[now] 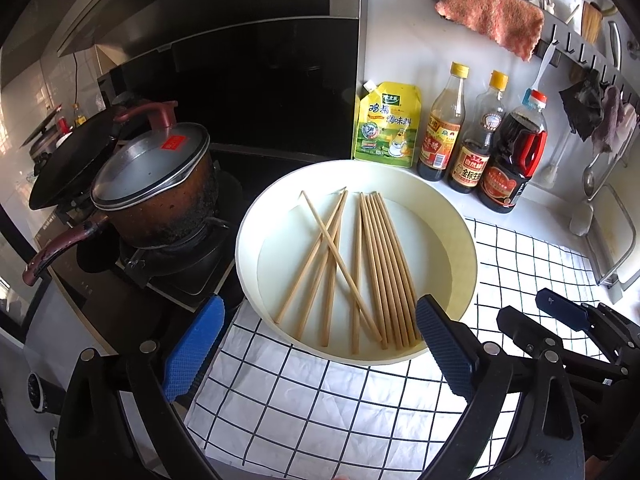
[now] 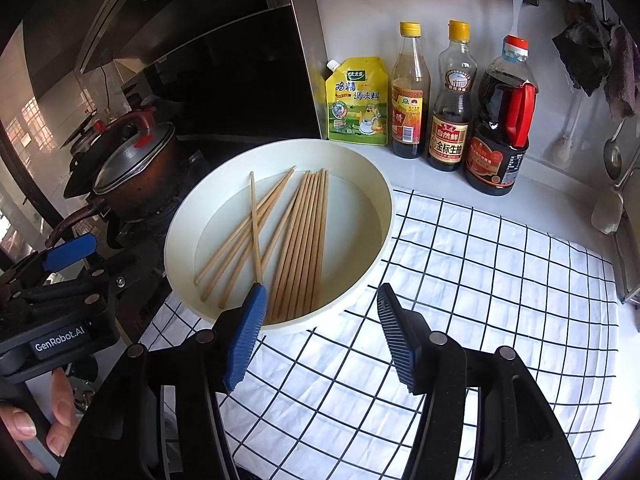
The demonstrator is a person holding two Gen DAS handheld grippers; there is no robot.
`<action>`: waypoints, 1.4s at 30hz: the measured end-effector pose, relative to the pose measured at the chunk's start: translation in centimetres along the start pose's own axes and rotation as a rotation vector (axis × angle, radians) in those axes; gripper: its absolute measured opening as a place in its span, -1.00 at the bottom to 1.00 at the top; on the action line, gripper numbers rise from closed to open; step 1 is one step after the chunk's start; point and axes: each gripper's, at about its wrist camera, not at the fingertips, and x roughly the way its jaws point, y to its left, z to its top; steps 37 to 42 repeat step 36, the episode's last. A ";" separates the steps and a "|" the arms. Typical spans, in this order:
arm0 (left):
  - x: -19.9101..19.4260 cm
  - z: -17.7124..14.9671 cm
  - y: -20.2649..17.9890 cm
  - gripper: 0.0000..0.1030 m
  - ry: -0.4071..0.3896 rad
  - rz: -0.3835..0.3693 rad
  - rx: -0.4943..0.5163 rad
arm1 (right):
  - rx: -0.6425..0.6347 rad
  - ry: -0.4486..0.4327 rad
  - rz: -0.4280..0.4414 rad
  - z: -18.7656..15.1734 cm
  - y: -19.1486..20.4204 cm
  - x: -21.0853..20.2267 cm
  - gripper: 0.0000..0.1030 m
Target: Organize utensils
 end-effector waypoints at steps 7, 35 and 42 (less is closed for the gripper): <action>0.3 0.0 0.0 0.84 0.018 0.006 -0.008 | 0.002 0.000 -0.002 0.0 0.0 0.0 0.08; 0.6 -1.2 -1.5 0.85 0.026 -0.011 0.019 | 0.036 -0.005 -0.017 -1.5 -2.1 0.0 0.22; 0.6 -1.6 -1.9 0.85 0.027 -0.019 0.031 | 0.046 -0.009 -0.031 -1.8 -2.6 -0.1 0.25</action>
